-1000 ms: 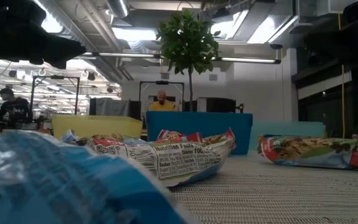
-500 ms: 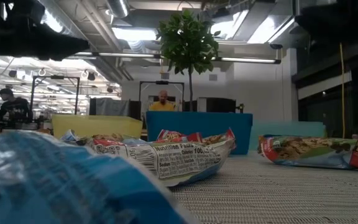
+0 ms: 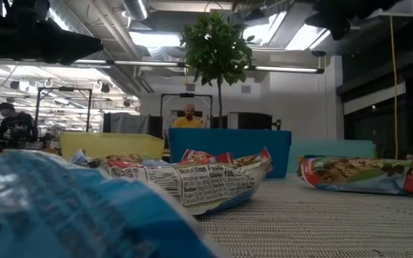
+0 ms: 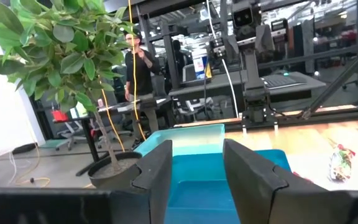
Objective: Pick and place Granola Bars by type
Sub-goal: Put the orange granola bar into the yellow bin
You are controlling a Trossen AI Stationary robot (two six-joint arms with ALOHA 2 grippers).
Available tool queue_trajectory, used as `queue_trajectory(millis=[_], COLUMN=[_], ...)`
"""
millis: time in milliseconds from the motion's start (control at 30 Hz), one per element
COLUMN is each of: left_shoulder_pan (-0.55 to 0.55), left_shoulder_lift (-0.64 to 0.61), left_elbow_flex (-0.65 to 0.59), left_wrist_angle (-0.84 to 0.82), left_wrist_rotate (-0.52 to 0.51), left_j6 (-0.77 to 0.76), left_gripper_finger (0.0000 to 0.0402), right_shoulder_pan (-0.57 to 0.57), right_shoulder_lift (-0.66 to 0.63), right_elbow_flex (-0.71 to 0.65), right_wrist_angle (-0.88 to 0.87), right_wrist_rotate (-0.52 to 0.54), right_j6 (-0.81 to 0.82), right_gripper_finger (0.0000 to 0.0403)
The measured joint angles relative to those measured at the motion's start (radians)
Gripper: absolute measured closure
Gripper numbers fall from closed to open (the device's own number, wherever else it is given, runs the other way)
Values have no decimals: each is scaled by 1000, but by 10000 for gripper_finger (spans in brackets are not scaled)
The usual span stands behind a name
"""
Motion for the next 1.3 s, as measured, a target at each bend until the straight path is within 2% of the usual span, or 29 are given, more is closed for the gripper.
queue_trajectory(millis=[100, 233, 367, 767, 967, 1033, 1133, 1300], left_shoulder_pan=[0, 0, 0, 0, 0, 0, 0, 0], left_shoulder_lift=[0, 0, 0, 0, 0, 0, 0, 0], left_elbow_flex=[0, 0, 0, 1, 1, 2, 2, 2], left_wrist_angle=[0, 0, 0, 0, 0, 0, 0, 0], left_wrist_rotate=[0, 15, 16, 9, 9, 9, 9, 9], left_j6=[-2, -39, -59, -59, -59, -59, -59, -60], left_gripper_finger=[263, 263, 262, 265, 268, 269, 268, 265], right_shoulder_pan=[2, 9, 10, 10, 9, 9, 10, 9], right_shoulder_lift=[74, 145, 181, 335, 461, 498, 545, 608], right_elbow_flex=[92, 164, 174, 174, 174, 174, 174, 173], right_wrist_angle=[-103, -153, -146, -158, -158, -170, -229, -368], right_wrist_rotate=[-3, -61, -110, -110, -5, 0, 27, 160], right_j6=[-26, -168, -153, -164, -73, -50, -2, 84], right_gripper_finger=[203, 187, 181, 180, 180, 180, 180, 180])
